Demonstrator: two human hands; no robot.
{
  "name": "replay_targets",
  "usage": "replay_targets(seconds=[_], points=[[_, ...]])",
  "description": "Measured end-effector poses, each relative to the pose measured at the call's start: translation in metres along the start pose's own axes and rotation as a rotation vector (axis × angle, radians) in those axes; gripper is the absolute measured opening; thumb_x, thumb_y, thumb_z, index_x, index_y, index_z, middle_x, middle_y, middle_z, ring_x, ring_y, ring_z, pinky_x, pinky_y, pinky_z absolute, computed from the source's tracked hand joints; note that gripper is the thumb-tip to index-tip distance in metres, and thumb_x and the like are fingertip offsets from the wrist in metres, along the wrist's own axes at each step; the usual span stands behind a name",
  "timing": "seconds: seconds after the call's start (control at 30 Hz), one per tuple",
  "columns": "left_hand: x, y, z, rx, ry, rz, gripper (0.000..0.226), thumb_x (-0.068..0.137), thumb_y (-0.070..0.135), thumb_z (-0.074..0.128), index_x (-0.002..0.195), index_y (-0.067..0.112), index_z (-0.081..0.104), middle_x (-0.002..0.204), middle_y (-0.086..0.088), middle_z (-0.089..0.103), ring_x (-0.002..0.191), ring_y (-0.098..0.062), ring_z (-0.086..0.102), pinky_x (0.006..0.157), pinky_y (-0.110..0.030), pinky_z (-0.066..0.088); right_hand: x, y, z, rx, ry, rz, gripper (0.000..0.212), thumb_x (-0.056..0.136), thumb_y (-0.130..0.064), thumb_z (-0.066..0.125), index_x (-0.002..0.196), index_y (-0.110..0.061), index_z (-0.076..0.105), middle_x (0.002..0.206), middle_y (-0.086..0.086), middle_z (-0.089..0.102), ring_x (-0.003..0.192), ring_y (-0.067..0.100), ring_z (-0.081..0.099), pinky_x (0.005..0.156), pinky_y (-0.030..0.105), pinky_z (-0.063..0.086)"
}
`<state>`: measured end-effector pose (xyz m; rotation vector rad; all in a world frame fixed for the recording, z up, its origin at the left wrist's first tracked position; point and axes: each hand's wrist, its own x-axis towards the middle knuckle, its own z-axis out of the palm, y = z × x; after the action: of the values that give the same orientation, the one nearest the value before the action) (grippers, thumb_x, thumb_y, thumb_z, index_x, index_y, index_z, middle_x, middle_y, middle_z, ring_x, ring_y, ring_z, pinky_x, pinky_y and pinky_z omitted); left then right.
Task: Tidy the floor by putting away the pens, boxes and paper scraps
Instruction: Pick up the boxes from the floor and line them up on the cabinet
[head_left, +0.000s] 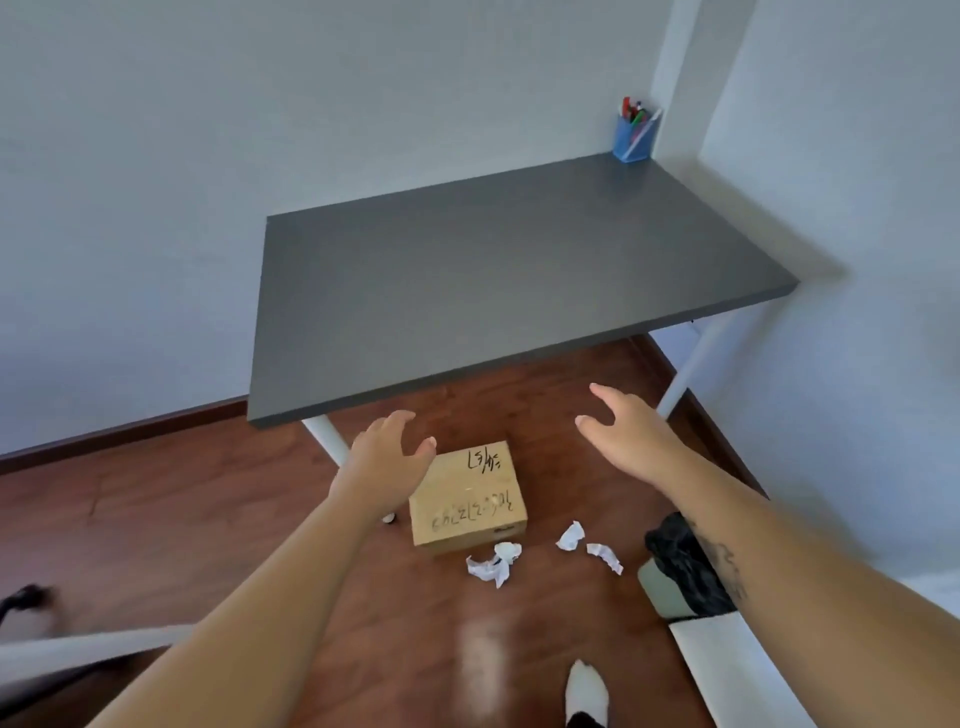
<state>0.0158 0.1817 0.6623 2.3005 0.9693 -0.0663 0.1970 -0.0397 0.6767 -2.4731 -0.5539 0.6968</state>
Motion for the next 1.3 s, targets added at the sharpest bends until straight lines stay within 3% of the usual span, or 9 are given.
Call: replay_targets(seconds=[0.3, 0.4, 0.5, 0.63, 0.77, 0.97, 1.13, 1.3], points=[[0.058, -0.062, 0.09, -0.257, -0.022, -0.376, 0.066, 0.091, 0.048, 0.059, 0.147, 0.022, 0.035, 0.149, -0.006, 0.043, 0.131, -0.026, 0.045, 0.099, -0.037, 0.041, 0.114, 0.044, 0.094, 0.123, -0.221, 0.149, 0.067, 0.094, -0.045, 0.049, 0.154, -0.028, 0.022, 0.159, 0.004, 0.027, 0.144, 0.027, 0.031, 0.112, 0.043, 0.031], [0.087, -0.089, 0.134, -0.306, -0.015, -0.459, 0.064, 0.092, 0.045, 0.059, 0.145, 0.019, 0.036, 0.135, -0.002, 0.048, 0.109, -0.019, 0.046, 0.086, -0.032, 0.037, 0.153, 0.073, 0.135, 0.142, -0.259, 0.194, 0.069, 0.092, -0.048, 0.049, 0.153, -0.029, 0.023, 0.159, 0.002, 0.028, 0.143, 0.027, 0.032, 0.113, 0.045, 0.033], [0.11, -0.12, 0.179, -0.347, -0.015, -0.513, 0.064, 0.093, 0.039, 0.059, 0.147, 0.017, 0.034, 0.126, 0.003, 0.048, 0.101, -0.013, 0.041, 0.085, -0.029, 0.033, 0.186, 0.103, 0.178, 0.163, -0.284, 0.224, 0.07, 0.092, -0.049, 0.049, 0.153, -0.029, 0.023, 0.159, 0.001, 0.028, 0.143, 0.027, 0.033, 0.112, 0.047, 0.034], [0.138, -0.167, 0.237, -0.381, -0.023, -0.56, 0.062, 0.094, 0.036, 0.06, 0.147, 0.017, 0.034, 0.135, -0.002, 0.049, 0.108, -0.019, 0.046, 0.086, -0.029, 0.033, 0.225, 0.139, 0.238, 0.196, -0.325, 0.27, 0.068, 0.092, -0.047, 0.049, 0.153, -0.027, 0.023, 0.159, 0.001, 0.028, 0.142, 0.026, 0.034, 0.11, 0.043, 0.033], [0.17, -0.213, 0.29, -0.405, -0.023, -0.579, 0.067, 0.094, 0.036, 0.061, 0.149, 0.015, 0.03, 0.15, -0.005, 0.039, 0.134, -0.028, 0.042, 0.097, -0.033, 0.036, 0.262, 0.167, 0.296, 0.215, -0.358, 0.268, 0.068, 0.093, -0.043, 0.049, 0.153, -0.023, 0.024, 0.159, 0.003, 0.029, 0.142, 0.025, 0.034, 0.108, 0.039, 0.032], [0.207, -0.266, 0.357, -0.432, -0.026, -0.599, 0.073, 0.093, 0.033, 0.062, 0.153, 0.014, 0.024, 0.154, -0.009, 0.036, 0.139, -0.029, 0.037, 0.105, -0.038, 0.035, 0.308, 0.21, 0.371, 0.27, -0.37, 0.315, 0.065, 0.096, -0.038, 0.049, 0.153, -0.018, 0.024, 0.157, 0.005, 0.032, 0.138, 0.024, 0.039, 0.099, 0.033, 0.034], [0.227, -0.293, 0.397, -0.408, -0.024, -0.605, 0.061, 0.095, 0.025, 0.061, 0.147, 0.008, 0.034, 0.145, -0.013, 0.046, 0.121, -0.028, 0.048, 0.087, -0.029, 0.034, 0.326, 0.238, 0.414, 0.283, -0.386, 0.349, 0.052, 0.098, -0.027, 0.047, 0.147, -0.013, 0.037, 0.147, 0.006, 0.045, 0.13, 0.025, 0.045, 0.09, 0.029, 0.033], [0.242, -0.322, 0.423, -0.441, -0.015, -0.66, 0.067, 0.092, 0.027, 0.065, 0.146, 0.004, 0.033, 0.146, -0.015, 0.045, 0.129, -0.033, 0.046, 0.088, -0.031, 0.036, 0.344, 0.258, 0.448, 0.336, -0.421, 0.38, 0.058, 0.093, -0.033, 0.053, 0.147, -0.018, 0.037, 0.144, 0.0, 0.048, 0.128, 0.022, 0.048, 0.093, 0.029, 0.036]])
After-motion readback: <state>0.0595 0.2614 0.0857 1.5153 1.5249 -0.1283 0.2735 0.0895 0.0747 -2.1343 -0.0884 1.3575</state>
